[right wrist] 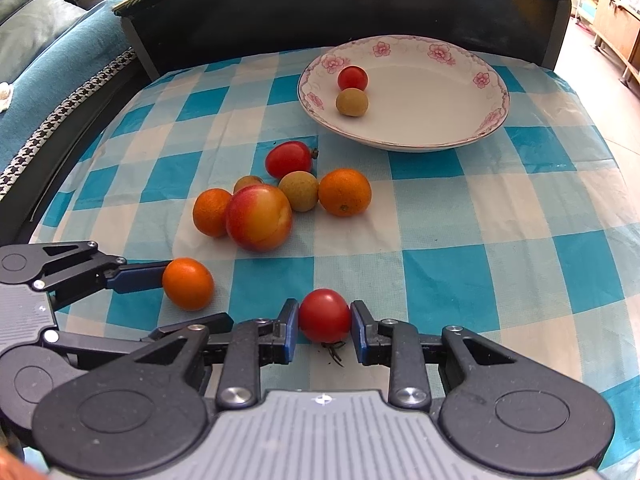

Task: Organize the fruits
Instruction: 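Grasp a red cherry tomato with the right gripper, then carry the orange fruit with the left gripper while the right carries the tomato toward the bowl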

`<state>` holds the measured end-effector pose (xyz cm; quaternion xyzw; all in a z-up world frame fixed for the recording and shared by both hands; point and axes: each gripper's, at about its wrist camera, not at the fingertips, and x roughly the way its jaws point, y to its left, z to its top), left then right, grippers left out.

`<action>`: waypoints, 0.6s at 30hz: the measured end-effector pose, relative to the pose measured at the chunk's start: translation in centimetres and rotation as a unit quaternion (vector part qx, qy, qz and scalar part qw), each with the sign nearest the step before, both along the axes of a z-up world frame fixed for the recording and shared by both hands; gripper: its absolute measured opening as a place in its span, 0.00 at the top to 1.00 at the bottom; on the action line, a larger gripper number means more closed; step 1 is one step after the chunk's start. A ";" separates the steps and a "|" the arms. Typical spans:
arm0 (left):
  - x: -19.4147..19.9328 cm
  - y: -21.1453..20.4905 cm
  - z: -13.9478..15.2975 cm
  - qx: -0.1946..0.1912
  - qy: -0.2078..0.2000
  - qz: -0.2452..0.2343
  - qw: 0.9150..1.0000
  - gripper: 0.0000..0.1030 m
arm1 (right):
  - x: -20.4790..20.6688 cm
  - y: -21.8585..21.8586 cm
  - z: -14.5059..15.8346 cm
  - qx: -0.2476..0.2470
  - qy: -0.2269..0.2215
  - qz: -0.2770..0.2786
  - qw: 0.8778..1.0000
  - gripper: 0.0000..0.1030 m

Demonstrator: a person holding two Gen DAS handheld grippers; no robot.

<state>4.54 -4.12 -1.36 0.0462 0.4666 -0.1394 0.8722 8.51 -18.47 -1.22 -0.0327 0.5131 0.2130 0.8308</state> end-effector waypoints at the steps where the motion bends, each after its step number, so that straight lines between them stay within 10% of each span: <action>1: 0.1 0.0 0.0 -0.002 0.001 0.001 1.000 0.42 | 0.0 0.0 0.0 0.001 0.001 0.000 1.000 0.69; 18: 0.3 0.2 0.1 -0.009 0.006 0.014 1.000 0.42 | 0.8 -1.2 0.3 0.021 0.014 -0.018 1.000 0.65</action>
